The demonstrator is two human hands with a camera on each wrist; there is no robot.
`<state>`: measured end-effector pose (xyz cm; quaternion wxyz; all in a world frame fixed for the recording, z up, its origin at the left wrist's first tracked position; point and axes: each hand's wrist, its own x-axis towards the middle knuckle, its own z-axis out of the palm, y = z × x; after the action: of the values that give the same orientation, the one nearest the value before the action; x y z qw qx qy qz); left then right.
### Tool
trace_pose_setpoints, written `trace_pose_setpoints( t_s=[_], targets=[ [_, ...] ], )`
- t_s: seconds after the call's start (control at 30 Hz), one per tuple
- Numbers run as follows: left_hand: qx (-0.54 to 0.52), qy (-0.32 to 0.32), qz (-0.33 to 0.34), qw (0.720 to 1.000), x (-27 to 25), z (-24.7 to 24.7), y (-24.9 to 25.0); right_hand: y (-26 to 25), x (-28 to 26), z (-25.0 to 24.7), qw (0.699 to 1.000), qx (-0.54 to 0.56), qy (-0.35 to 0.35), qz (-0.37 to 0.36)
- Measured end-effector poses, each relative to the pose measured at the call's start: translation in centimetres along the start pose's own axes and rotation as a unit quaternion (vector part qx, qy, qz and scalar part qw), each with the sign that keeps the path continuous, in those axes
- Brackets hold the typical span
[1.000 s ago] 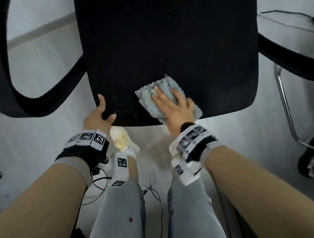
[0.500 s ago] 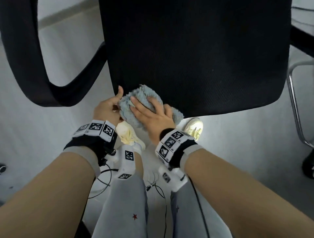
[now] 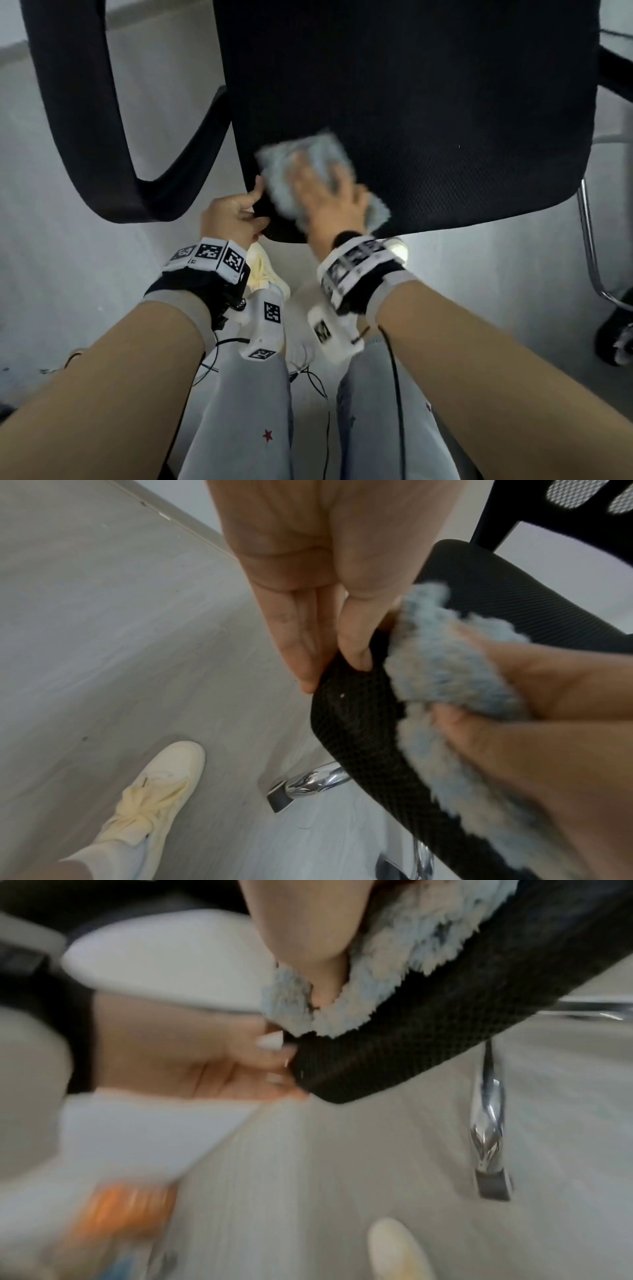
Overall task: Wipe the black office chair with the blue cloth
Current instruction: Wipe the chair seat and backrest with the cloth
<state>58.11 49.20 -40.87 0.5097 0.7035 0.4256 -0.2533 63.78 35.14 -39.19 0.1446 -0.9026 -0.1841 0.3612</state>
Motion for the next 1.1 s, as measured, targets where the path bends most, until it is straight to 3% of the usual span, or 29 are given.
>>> trace_pose_setpoints(
  t_s=[0.07,0.1,0.13,0.17,0.2,0.27,0.3,0.37,0.43,0.47,0.53,0.6,0.67,0.73,0.8,0.83,0.9,0.97,1.03,1.1],
  targets=[
    [0.012,0.003,-0.001,1.000,0.0,-0.2,-0.3,0.4,0.0,0.1,0.979,-0.090,-0.031,-0.181],
    [0.016,0.004,-0.004,1.000,0.0,-0.3,-0.3,1.5,0.6,-0.6,0.970,-0.125,-0.033,-0.208],
    [0.021,0.010,-0.006,1.000,0.1,-0.2,-0.4,2.9,1.2,-1.6,0.970,-0.153,-0.028,-0.185],
    [0.028,0.012,-0.007,1.000,0.2,-0.2,-0.3,4.5,1.8,-2.7,0.982,-0.154,-0.013,-0.111],
    [0.033,0.010,-0.004,0.999,0.2,0.0,-0.3,6.2,2.2,-4.2,0.993,-0.114,0.023,0.002],
    [0.029,0.008,0.008,1.000,0.0,0.2,-0.2,8.3,2.9,-7.0,0.976,0.016,0.113,0.187],
    [0.022,0.013,0.012,1.000,0.1,0.3,-0.2,8.4,3.3,-7.5,0.964,0.041,0.143,0.219],
    [0.022,0.023,0.018,0.999,0.0,0.4,-0.2,6.8,3.4,-6.8,0.968,-0.007,0.130,0.217],
    [0.028,0.027,0.022,0.999,0.0,0.5,-0.2,3.8,2.4,-4.5,0.989,-0.038,0.054,0.134],
    [0.033,0.026,0.024,0.999,0.0,0.4,-0.2,2.5,1.4,-2.7,0.997,-0.061,0.008,0.055],
    [0.037,0.020,0.033,0.999,0.0,0.3,-0.2,0.7,-0.7,-0.3,0.984,-0.121,-0.064,-0.117],
    [0.040,0.016,0.034,0.998,-0.1,0.1,0.1,2.0,-0.9,-0.7,0.959,-0.168,-0.075,-0.214],
    [0.039,0.016,0.014,0.999,-0.1,0.0,0.3,4.4,0.2,-2.8,0.970,-0.182,-0.051,-0.155],
    [0.038,0.018,0.001,0.999,0.0,0.1,0.5,7.2,1.6,-5.3,0.990,-0.140,0.014,0.012],
    [0.025,0.028,0.007,0.999,-0.2,0.2,0.7,9.2,2.2,-7.5,0.978,-0.020,0.094,0.185],
    [0.016,0.037,0.013,0.999,-0.4,0.2,0.8,9.4,2.5,-7.9,0.964,0.025,0.121,0.237],
    [-0.009,0.053,0.014,0.998,-0.6,0.1,0.8,8.1,2.8,-7.5,0.956,0.021,0.135,0.258],
    [-0.041,0.066,-0.007,0.997,-0.4,-0.1,0.7,5.6,2.4,-5.5,0.972,0.002,0.118,0.201],
    [-0.068,0.073,-0.036,0.994,-0.3,-0.3,0.9,3.1,1.1,-3.0,0.997,-0.036,0.052,0.042],
    [-0.082,0.057,-0.053,0.994,-0.2,-0.5,1.1,1.7,0.2,-1.1,0.992,-0.079,-0.030,-0.092]
  ],
)
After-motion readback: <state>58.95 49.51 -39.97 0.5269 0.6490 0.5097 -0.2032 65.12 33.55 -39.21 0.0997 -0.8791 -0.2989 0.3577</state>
